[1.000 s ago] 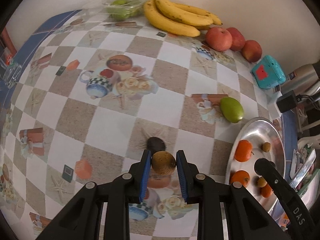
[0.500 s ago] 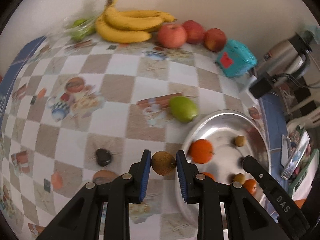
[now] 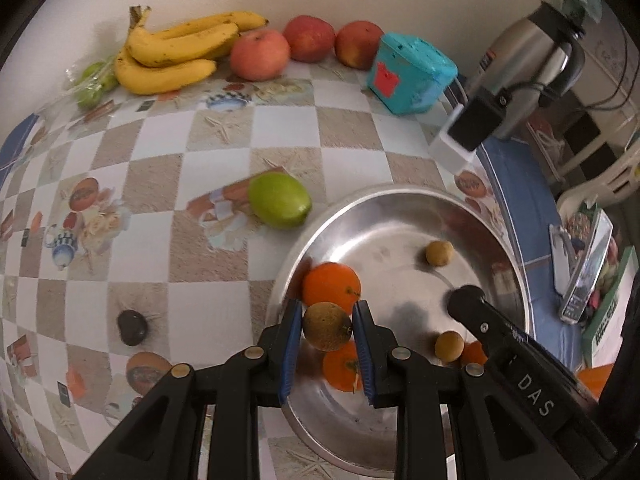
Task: Organize fruits
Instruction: 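Carry the held kiwi and plum over the steel plate with both tools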
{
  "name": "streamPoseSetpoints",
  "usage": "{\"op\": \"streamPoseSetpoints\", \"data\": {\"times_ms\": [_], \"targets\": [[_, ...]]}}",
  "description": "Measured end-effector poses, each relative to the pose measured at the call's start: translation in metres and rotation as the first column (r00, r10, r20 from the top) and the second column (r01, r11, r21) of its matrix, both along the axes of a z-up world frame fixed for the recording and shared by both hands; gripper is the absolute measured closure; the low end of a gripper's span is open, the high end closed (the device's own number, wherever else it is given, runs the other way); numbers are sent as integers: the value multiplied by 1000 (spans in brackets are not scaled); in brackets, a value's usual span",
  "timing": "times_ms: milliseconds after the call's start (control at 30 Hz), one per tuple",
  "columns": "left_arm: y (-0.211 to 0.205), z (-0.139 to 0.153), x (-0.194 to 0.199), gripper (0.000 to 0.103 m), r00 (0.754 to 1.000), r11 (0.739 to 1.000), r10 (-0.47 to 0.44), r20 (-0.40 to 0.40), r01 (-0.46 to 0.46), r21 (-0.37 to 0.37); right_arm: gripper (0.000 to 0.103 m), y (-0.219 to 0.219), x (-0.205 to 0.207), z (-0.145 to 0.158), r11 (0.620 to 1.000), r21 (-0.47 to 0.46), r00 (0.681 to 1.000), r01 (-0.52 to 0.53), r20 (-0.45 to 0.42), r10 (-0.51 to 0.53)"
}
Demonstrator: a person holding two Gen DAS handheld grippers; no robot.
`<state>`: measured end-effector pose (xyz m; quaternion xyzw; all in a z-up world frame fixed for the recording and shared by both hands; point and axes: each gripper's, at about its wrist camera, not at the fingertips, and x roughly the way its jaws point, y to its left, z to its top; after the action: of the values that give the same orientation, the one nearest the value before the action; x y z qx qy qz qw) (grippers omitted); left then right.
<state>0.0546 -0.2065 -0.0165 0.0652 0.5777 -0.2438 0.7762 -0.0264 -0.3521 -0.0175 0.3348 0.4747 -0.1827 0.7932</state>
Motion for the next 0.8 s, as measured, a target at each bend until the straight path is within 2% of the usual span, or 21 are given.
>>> {"op": "streamPoseSetpoints", "data": {"times_ms": [800], "targets": [[5, -16, -4, 74, 1000, 999, 12, -23, -11, 36, 77, 12, 10, -6, 998, -32, 997, -57, -60, 55]]}}
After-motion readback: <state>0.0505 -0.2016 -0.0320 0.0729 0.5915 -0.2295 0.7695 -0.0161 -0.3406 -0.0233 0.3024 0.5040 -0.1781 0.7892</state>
